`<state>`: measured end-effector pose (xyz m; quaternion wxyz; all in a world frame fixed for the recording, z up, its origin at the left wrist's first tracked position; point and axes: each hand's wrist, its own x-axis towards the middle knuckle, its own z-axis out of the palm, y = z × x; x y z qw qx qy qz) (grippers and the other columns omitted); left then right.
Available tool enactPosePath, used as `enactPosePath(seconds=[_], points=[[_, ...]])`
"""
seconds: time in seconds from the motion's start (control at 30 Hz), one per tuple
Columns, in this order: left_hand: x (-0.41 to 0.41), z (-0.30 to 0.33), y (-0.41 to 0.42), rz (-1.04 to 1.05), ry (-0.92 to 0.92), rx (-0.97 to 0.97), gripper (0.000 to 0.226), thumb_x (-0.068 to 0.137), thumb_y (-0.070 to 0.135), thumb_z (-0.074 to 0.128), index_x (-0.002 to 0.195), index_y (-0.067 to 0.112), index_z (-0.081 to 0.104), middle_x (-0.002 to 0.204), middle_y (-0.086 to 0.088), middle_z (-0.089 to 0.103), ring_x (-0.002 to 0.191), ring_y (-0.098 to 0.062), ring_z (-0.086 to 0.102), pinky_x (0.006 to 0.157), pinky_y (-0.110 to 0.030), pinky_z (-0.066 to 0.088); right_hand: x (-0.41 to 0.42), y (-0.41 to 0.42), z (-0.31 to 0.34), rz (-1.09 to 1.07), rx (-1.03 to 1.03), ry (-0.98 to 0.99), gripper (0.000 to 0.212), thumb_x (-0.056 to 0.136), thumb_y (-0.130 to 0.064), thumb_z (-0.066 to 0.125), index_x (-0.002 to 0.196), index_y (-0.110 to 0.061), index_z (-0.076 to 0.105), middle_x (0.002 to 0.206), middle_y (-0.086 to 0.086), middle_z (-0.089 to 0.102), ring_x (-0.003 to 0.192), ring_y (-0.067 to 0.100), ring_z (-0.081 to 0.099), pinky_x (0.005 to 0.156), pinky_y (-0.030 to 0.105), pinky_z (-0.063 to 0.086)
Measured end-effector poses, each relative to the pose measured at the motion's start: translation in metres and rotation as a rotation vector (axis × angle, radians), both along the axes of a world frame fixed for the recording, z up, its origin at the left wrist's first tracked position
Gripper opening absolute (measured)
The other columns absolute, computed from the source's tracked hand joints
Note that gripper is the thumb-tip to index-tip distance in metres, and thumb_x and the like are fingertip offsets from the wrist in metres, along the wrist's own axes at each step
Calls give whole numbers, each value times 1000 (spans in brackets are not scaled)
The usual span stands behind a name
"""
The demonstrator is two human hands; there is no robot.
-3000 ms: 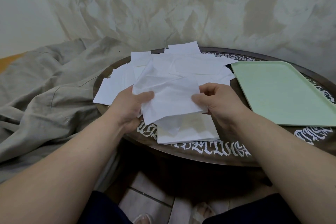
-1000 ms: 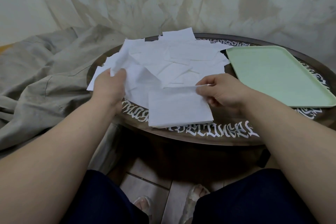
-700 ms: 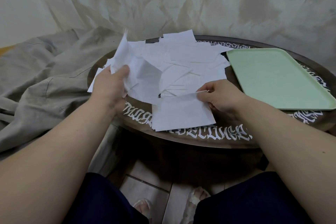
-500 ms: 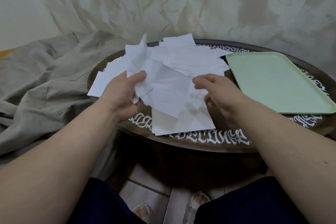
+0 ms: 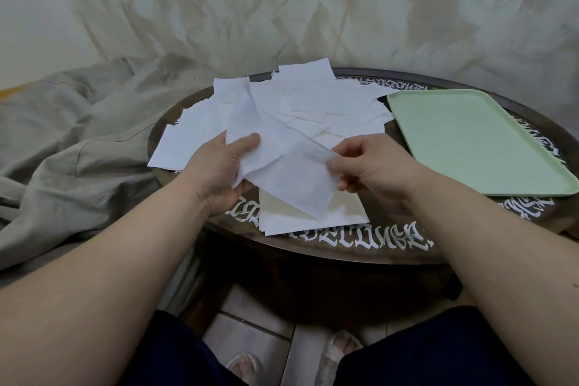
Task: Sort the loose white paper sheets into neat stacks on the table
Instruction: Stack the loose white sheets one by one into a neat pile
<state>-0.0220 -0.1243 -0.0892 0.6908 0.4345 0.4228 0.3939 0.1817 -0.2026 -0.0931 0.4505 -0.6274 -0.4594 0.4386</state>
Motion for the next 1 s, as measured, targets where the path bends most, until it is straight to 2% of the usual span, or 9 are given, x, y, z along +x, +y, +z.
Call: enactPosePath(seconds=[0.1,0.2,0.3,0.43,0.53,0.6,0.73,0.87,1.0], points=[[-8,0,4,104,68,42,13,91,11,59,98,21,63,95,2,72,76,-14,68,54,-22,49,9,4,2,-50,12,-43,8,85,-3,63,78,-6,68,60,6,53,46,11,43,47,22,34],[-15,2,5,193,166,77,3,90,21,63,89,23,60,78,8,64,51,-4,56,45,-17,37,18,5,1,-1,-61,-166,12,90,-10,60,82,-10,68,53,0,49,41,8,37,42,19,29],[-23,7,6,273,125,6,20,92,40,59,81,23,55,65,6,53,42,-7,39,42,-16,31,21,2,-6,88,-161,-261,11,90,-15,61,85,-12,70,52,-8,56,43,8,40,45,21,31],[-18,14,2,280,51,-74,24,97,37,50,83,18,53,71,-2,53,38,-11,41,40,-16,32,20,1,-17,20,-128,-328,9,88,-22,64,93,-18,71,93,1,69,85,17,64,74,25,46],[-3,17,-8,144,-34,-60,18,100,19,46,101,12,63,88,-2,71,66,-14,69,53,-23,54,12,2,-9,-132,8,-469,25,88,-37,62,107,-22,64,101,-3,63,85,13,57,73,24,41],[8,17,-15,5,-67,-38,26,101,13,41,117,8,61,108,-7,72,93,-19,70,74,-31,59,2,1,1,-149,51,-210,30,88,-45,59,99,-18,65,101,-3,66,69,12,51,66,25,41],[24,16,-25,-155,-15,28,31,100,9,39,127,9,56,117,-11,68,105,-27,66,92,-43,52,-17,2,4,-6,-81,44,38,81,-44,67,110,-21,62,101,-5,65,64,13,45,63,27,36],[28,16,-26,-137,-21,18,50,94,13,55,140,24,41,124,-1,63,101,-19,67,86,-37,54,-12,2,2,105,-64,135,9,82,-6,66,90,-8,67,60,-3,51,49,10,35,48,21,30],[15,15,-11,10,-44,-32,58,86,10,65,137,24,44,121,0,64,93,-17,66,74,-31,55,-1,-6,1,131,-150,13,15,81,-2,62,70,-13,61,63,0,55,53,12,42,49,20,32]])
